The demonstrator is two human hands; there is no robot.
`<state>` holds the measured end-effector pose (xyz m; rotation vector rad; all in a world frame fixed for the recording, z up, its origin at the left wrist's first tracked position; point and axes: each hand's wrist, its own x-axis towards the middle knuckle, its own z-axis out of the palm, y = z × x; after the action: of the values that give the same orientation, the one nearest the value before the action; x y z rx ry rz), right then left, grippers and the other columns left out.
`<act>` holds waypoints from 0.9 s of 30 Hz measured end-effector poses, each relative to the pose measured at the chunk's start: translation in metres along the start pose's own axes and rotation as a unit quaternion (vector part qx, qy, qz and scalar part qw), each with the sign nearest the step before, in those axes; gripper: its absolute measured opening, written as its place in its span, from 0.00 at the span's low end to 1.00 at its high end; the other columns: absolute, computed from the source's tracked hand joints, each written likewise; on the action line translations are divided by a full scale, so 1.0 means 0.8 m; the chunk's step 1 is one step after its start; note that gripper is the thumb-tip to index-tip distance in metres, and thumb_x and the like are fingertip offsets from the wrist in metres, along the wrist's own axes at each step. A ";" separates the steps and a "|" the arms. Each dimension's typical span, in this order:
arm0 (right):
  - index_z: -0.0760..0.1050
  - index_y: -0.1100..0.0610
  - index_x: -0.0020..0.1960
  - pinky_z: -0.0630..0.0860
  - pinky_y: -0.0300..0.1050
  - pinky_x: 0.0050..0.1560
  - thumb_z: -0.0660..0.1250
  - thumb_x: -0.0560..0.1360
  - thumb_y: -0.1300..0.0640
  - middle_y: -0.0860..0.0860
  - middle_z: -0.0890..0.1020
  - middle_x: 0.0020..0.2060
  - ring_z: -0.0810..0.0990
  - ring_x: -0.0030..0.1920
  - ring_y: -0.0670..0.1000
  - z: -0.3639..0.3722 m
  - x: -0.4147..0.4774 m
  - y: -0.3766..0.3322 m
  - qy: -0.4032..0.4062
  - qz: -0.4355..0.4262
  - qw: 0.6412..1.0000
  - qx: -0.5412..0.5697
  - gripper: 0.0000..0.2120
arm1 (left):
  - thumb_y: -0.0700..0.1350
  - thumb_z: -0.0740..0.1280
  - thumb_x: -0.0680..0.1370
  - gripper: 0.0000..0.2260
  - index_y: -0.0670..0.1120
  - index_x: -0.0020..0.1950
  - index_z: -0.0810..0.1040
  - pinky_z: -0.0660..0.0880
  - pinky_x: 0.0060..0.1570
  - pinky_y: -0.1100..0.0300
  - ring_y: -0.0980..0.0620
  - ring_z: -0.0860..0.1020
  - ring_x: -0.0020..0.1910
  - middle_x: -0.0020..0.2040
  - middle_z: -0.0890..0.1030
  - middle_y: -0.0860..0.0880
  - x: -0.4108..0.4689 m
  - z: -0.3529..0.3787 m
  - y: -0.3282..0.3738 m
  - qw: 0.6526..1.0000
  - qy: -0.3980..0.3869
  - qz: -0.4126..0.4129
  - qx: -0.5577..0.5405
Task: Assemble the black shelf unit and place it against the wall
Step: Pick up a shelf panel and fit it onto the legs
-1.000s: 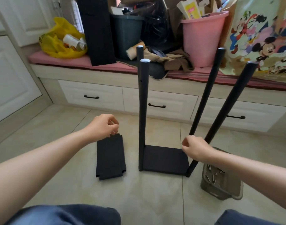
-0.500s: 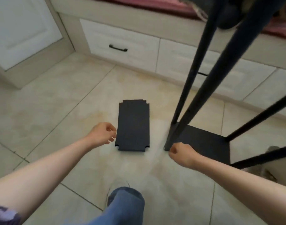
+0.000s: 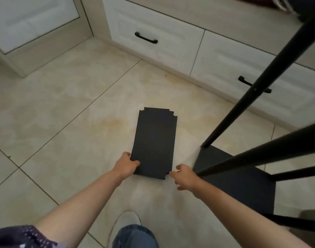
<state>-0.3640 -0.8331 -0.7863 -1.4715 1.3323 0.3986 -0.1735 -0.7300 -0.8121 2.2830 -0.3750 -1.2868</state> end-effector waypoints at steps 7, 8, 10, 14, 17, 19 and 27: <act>0.66 0.59 0.60 0.80 0.46 0.47 0.64 0.81 0.56 0.55 0.74 0.58 0.78 0.56 0.55 0.010 0.026 -0.009 -0.023 0.072 0.985 0.155 0.11 | 0.42 0.66 0.80 0.20 0.41 0.71 0.67 0.74 0.61 0.51 0.43 0.77 0.60 0.59 0.76 0.46 0.013 0.009 0.000 1.000 0.013 -0.017 -0.017; 0.67 0.60 0.59 0.81 0.47 0.49 0.64 0.81 0.56 0.56 0.76 0.58 0.79 0.55 0.55 0.012 0.029 -0.008 -0.020 0.073 0.982 0.170 0.11 | 0.42 0.66 0.80 0.19 0.41 0.70 0.68 0.74 0.60 0.51 0.43 0.77 0.60 0.59 0.76 0.46 0.014 0.010 0.000 1.000 0.016 -0.017 -0.014; 0.69 0.61 0.60 0.82 0.48 0.51 0.65 0.81 0.57 0.56 0.78 0.55 0.80 0.54 0.55 0.014 0.035 -0.007 -0.014 0.074 0.979 0.188 0.11 | 0.42 0.66 0.80 0.16 0.42 0.67 0.69 0.74 0.57 0.53 0.43 0.77 0.59 0.59 0.77 0.44 0.016 0.010 0.000 1.000 0.023 -0.015 0.000; 0.72 0.58 0.55 0.80 0.44 0.43 0.66 0.80 0.54 0.53 0.79 0.47 0.80 0.49 0.53 0.012 0.032 -0.010 -0.015 0.063 0.976 0.206 0.09 | 0.41 0.67 0.80 0.11 0.44 0.59 0.70 0.76 0.57 0.51 0.43 0.78 0.57 0.58 0.78 0.43 0.015 0.007 0.006 0.999 0.040 -0.011 -0.021; 0.70 0.56 0.57 0.78 0.42 0.41 0.70 0.78 0.51 0.54 0.78 0.52 0.79 0.52 0.53 0.008 0.025 -0.012 -0.004 0.047 0.975 0.215 0.14 | 0.41 0.69 0.79 0.12 0.43 0.61 0.72 0.77 0.48 0.55 0.45 0.79 0.52 0.57 0.80 0.43 0.009 0.002 0.014 0.997 0.013 -0.006 -0.074; 0.69 0.57 0.60 0.78 0.42 0.40 0.72 0.76 0.51 0.54 0.77 0.57 0.79 0.55 0.53 0.003 0.019 -0.014 0.012 0.038 0.973 0.228 0.18 | 0.41 0.70 0.79 0.13 0.41 0.62 0.75 0.78 0.45 0.58 0.47 0.81 0.49 0.56 0.82 0.44 0.002 -0.005 0.020 0.994 -0.032 -0.006 -0.107; 0.66 0.60 0.61 0.82 0.61 0.46 0.69 0.77 0.66 0.61 0.78 0.57 0.84 0.50 0.64 -0.033 -0.038 -0.046 -0.055 -0.015 0.864 0.501 0.16 | 0.44 0.75 0.76 0.11 0.40 0.53 0.81 0.80 0.55 0.55 0.46 0.81 0.48 0.50 0.83 0.44 -0.042 -0.041 0.043 0.969 -0.102 -0.023 -0.226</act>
<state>-0.3519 -0.8464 -0.7351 -0.5719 1.1309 -0.2347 -0.1632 -0.7340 -0.7552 1.7950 -0.0812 -1.4633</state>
